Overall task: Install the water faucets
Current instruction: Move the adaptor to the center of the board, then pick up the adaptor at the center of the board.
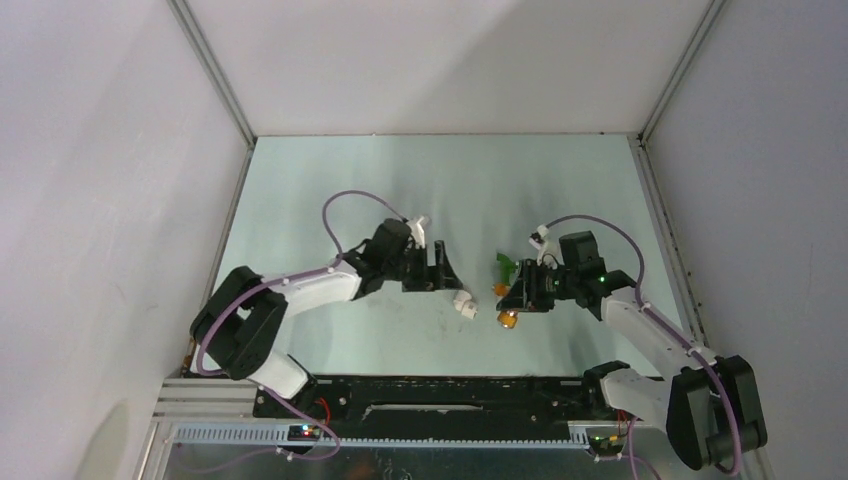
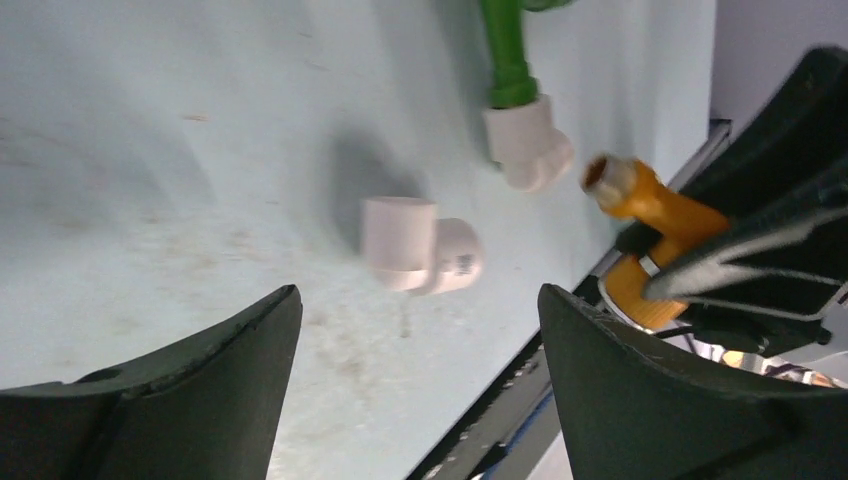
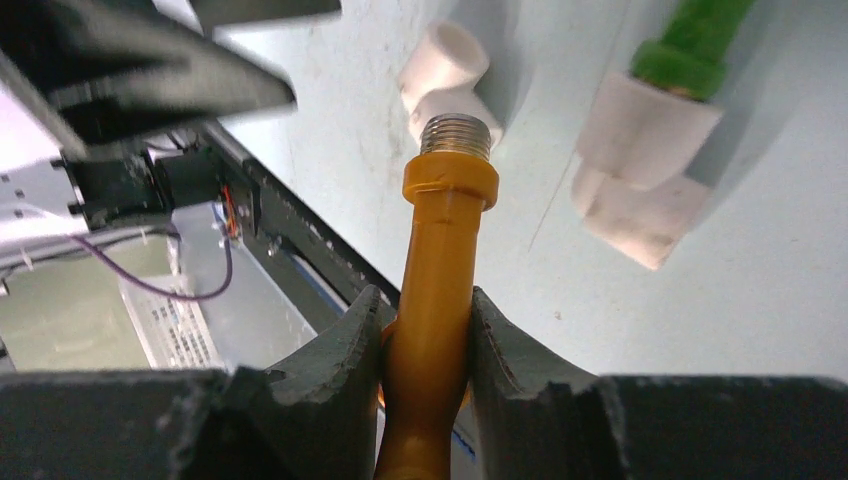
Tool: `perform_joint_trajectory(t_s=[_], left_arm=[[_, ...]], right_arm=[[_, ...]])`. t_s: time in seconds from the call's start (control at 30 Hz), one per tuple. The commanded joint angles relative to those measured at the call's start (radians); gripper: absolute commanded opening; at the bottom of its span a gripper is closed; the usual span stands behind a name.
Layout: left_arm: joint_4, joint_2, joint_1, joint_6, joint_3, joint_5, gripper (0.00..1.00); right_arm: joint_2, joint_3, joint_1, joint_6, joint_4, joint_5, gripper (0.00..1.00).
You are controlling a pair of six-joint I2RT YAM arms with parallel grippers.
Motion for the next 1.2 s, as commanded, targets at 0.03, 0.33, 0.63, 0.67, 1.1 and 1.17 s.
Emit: perform_joint_trajectory(t_s=[0.03, 0.33, 0.63, 0.67, 1.1, 1.17], left_arm=[[-0.085, 0.040, 0.144, 0.253, 0.015, 0.279, 0.83], [0.213, 0.335, 0.159, 0.190, 0.034, 0.561, 0.75], [0.359, 0.459, 0.131, 0.088, 0.027, 0.579, 0.72], [0.367, 0.466, 0.127, 0.085, 0.027, 0.576, 0.71], [0.389, 0.528, 0.103, 0.063, 0.071, 0.522, 0.70], [0.419, 0.517, 0.099, 0.042, 0.063, 0.489, 0.72]], right_arm=[[-0.006, -0.021, 0.078, 0.008, -0.019, -0.045, 0.00], [0.079, -0.156, 0.135, 0.114, 0.161, -0.116, 0.00], [0.159, -0.218, 0.140, 0.196, 0.469, -0.141, 0.00], [0.165, -0.217, 0.139, 0.196, 0.473, -0.133, 0.00], [0.274, -0.200, 0.138, 0.158, 0.540, -0.097, 0.00], [0.275, -0.200, 0.138, 0.149, 0.551, -0.088, 0.00]])
